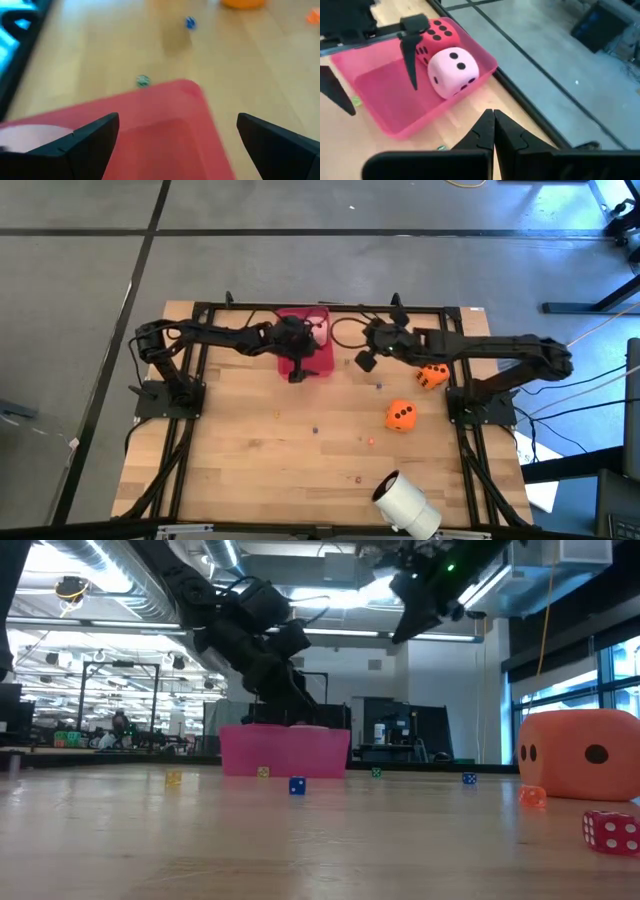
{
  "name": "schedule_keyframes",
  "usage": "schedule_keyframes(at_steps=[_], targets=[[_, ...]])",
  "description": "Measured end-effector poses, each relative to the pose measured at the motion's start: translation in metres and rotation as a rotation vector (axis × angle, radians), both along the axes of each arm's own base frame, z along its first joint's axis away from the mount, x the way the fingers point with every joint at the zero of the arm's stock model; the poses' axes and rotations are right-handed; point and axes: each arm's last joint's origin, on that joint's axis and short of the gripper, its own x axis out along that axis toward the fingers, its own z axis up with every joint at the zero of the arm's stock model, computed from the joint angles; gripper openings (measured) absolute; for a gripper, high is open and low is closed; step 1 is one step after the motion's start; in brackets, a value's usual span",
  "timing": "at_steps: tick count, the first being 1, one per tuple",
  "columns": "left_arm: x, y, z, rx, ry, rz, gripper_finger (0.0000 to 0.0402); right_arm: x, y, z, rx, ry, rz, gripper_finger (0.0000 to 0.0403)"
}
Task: Pick & Place Dice
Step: Put the big light pink dice into the red bin
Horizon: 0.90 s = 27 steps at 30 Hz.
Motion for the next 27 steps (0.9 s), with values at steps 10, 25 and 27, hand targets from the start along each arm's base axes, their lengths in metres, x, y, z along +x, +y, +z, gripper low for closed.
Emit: schedule_keyframes(at_steps=[10, 25, 27], targets=[[-0.007, 0.015, -0.003, 0.021, 0.051, 0.128, 0.04, -0.008, 0.023, 0.007, 0.013, -0.022, 0.035, 0.0003], [-0.02, 0.049, 0.003, -0.169, -0.059, 0.134, 0.04, -0.008, 0.026, 0.007, 0.01, -0.025, 0.043, 0.0003], [-0.024, 0.057, 0.001, -0.173, -0.053, 0.156, 0.04, -0.008, 0.026, 0.007, 0.01, -0.025, 0.042, 0.0003]])
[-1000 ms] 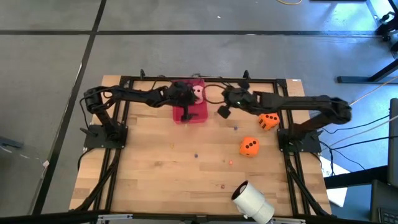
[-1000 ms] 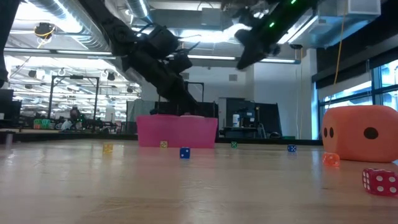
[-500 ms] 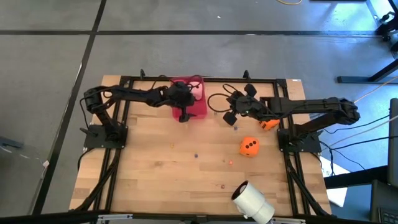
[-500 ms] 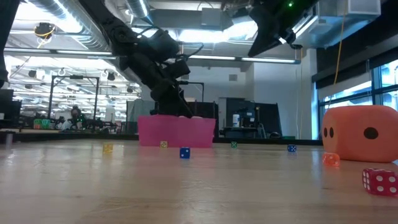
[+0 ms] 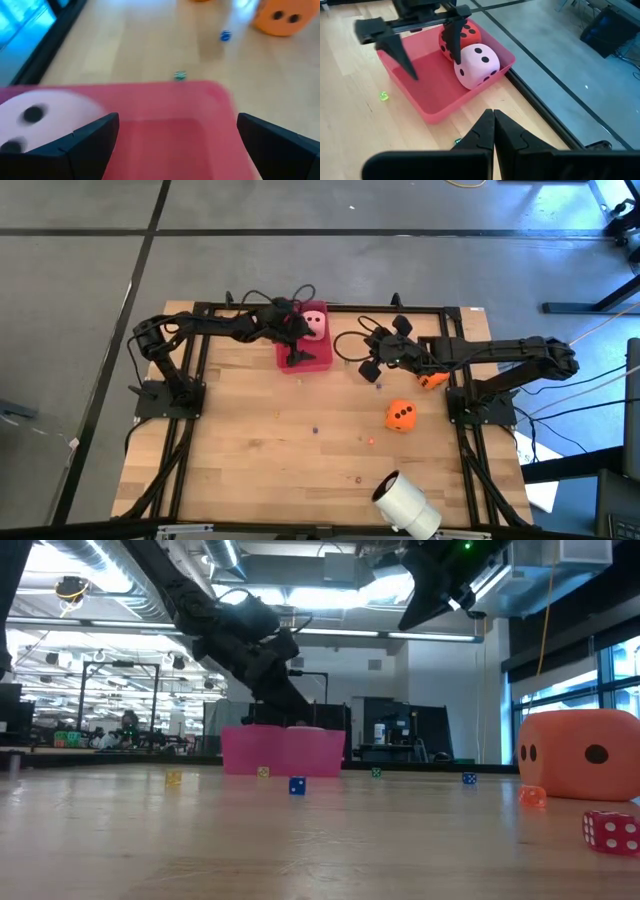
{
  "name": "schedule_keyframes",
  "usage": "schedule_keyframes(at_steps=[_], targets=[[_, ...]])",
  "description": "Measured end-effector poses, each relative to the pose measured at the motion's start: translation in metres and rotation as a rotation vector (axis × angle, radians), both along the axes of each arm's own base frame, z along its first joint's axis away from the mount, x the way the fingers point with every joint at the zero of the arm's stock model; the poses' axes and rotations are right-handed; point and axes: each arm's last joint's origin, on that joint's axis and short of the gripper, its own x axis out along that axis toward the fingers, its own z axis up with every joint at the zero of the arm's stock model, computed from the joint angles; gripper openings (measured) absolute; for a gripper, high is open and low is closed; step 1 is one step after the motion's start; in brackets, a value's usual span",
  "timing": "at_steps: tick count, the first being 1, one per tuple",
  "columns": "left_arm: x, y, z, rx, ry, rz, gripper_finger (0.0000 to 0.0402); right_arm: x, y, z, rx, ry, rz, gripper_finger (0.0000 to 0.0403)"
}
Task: Pick & Place Dice
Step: Put the big light pink dice into the red bin, then put the top right big orange dice into the red bin
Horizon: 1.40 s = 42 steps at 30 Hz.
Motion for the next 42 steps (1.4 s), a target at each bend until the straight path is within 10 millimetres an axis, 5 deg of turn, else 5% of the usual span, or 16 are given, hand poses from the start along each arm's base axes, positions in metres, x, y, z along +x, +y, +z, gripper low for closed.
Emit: schedule_keyframes(at_steps=[11, 20, 27, 34, 42], targets=[[-0.007, 0.03, -0.022, 0.068, 0.067, 0.142, 0.04, 0.0, 0.0, 0.0, 0.0, 0.0, 0.0, 0.0003], [-0.007, 0.037, -0.016, 0.13, 0.028, 0.21, 0.04, 0.0, 0.0, 0.0, 0.0, 0.0, 0.0, 0.0003], [-0.003, 0.022, -0.008, 0.116, 0.016, 0.147, 0.04, -0.002, 0.002, 0.0, -0.045, 0.052, 0.031, 0.0003], [-0.002, -0.001, 0.027, 0.172, -0.074, 0.109, 0.04, -0.007, 0.003, 0.003, -0.08, 0.075, 0.037, 0.0011], [-0.004, -0.022, 0.052, 0.189, -0.149, 0.075, 0.04, -0.019, -0.005, -0.011, 0.067, 0.211, 0.023, 0.0113]])
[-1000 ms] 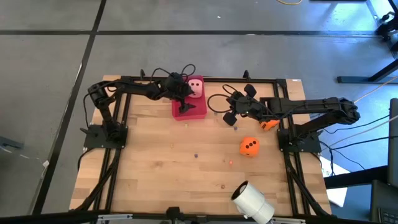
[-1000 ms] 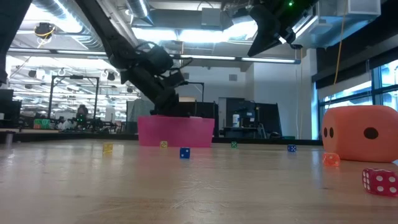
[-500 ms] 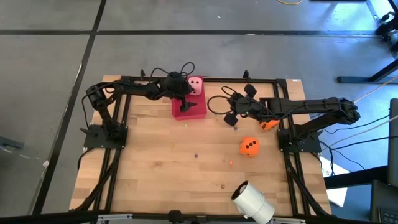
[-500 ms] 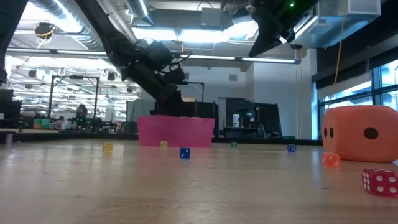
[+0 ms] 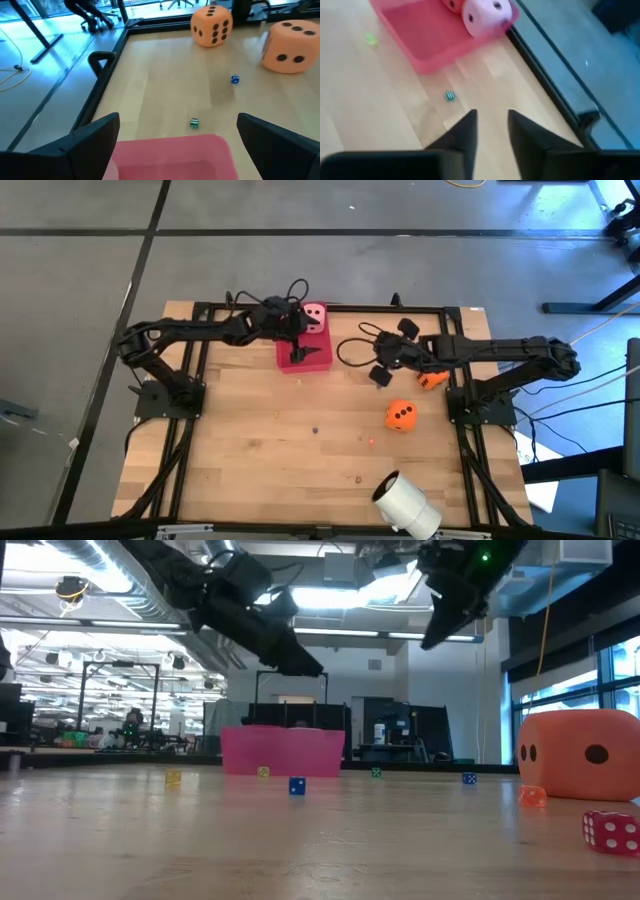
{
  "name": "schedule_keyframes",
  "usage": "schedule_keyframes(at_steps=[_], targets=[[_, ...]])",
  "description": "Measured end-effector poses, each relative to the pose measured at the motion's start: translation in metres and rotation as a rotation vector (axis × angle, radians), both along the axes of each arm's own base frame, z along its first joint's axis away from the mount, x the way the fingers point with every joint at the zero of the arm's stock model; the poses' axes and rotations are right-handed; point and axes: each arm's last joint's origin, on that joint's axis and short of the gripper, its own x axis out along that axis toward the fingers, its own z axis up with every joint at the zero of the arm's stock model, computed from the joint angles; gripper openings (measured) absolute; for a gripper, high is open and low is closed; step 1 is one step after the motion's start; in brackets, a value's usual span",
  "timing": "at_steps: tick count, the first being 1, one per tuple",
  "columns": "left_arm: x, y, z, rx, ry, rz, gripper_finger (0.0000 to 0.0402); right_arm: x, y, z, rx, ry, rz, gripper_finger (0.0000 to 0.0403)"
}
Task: Pick & Place Dice
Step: Put the top right big orange dice into the red bin
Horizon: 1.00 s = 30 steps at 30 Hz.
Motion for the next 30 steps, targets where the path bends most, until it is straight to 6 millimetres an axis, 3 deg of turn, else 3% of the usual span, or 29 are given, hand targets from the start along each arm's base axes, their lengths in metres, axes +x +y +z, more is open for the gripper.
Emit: schedule_keyframes(at_steps=[14, 22, 30], targets=[[0.002, -0.016, -0.008, -0.019, 0.095, -0.058, 0.04, -0.027, -0.04, -0.015, 0.076, 0.212, -0.272, 0.0385], [0.003, -0.019, -0.008, -0.016, 0.096, -0.07, 0.04, -0.046, -0.062, -0.027, 0.26, 0.339, -0.494, 0.0386], [0.002, -0.02, -0.009, -0.021, 0.112, -0.066, 0.04, -0.067, -0.062, -0.03, 0.473, 0.466, -0.651, 0.0396]])
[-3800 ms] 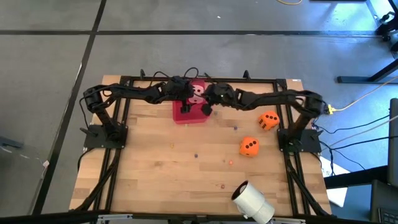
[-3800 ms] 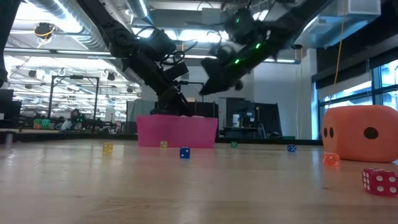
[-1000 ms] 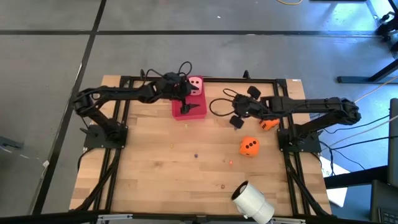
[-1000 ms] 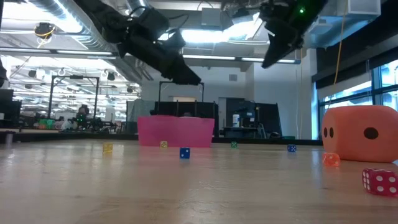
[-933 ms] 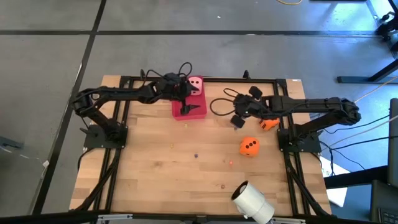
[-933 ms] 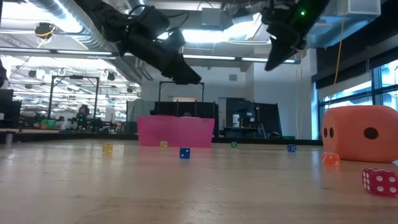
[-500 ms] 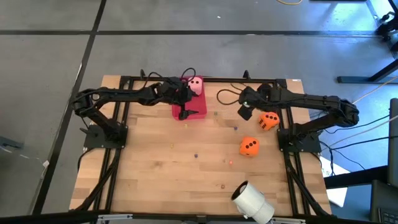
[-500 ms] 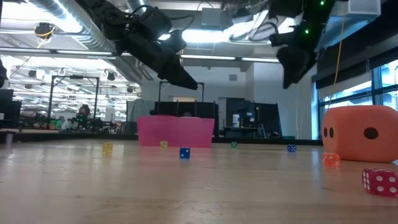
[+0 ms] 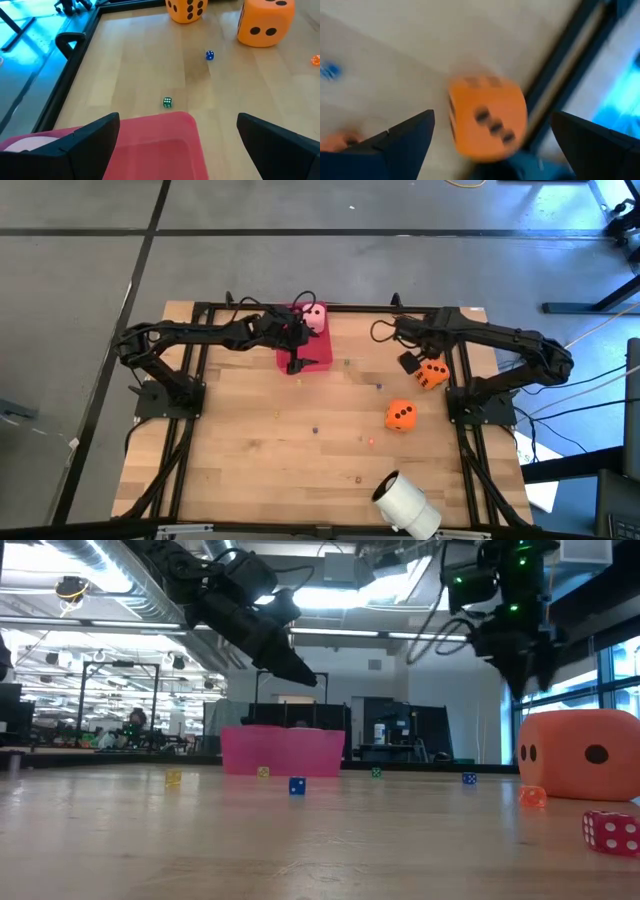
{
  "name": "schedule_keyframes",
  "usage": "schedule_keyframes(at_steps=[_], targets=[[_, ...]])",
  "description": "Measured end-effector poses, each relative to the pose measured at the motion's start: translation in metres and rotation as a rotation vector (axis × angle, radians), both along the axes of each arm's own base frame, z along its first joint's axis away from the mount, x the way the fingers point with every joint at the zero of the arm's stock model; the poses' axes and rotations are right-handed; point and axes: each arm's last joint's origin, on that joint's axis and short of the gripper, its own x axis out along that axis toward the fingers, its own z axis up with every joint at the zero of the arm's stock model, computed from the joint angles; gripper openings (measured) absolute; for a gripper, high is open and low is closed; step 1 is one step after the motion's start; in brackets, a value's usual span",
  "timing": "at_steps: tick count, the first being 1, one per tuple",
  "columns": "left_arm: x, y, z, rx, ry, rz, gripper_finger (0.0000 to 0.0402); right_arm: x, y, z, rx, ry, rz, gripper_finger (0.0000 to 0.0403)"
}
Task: Pick & Place Dice
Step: Put the top right big orange dice into the red bin
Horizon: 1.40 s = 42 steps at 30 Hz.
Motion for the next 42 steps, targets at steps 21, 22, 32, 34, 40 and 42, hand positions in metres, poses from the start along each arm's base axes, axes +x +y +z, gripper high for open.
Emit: schedule_keyframes(at_steps=[21, 22, 32, 34, 40, 42], targets=[[0.0, 0.001, -0.001, 0.033, 0.021, 0.067, 0.04, -0.015, -0.006, -0.008, 0.163, 0.025, -0.146, 0.0397], [0.0, 0.001, -0.001, 0.032, 0.021, 0.067, 0.04, -0.016, -0.006, -0.012, 0.168, 0.035, -0.145, 0.0397], [0.0, 0.0, -0.001, 0.032, 0.02, 0.062, 0.04, -0.034, 0.0, -0.051, 0.226, 0.136, -0.149, 0.0397], [0.0, 0.0, -0.001, 0.033, 0.018, 0.061, 0.04, -0.034, 0.0, -0.052, 0.238, 0.125, -0.123, 0.0396], [0.001, 0.0, 0.0, 0.035, 0.013, 0.061, 0.04, -0.028, -0.005, -0.051, 0.21, 0.086, 0.009, 0.0395], [0.001, 0.0, 0.0, 0.035, 0.013, 0.061, 0.04, -0.025, -0.006, -0.051, 0.199, 0.061, 0.019, 0.0395]])
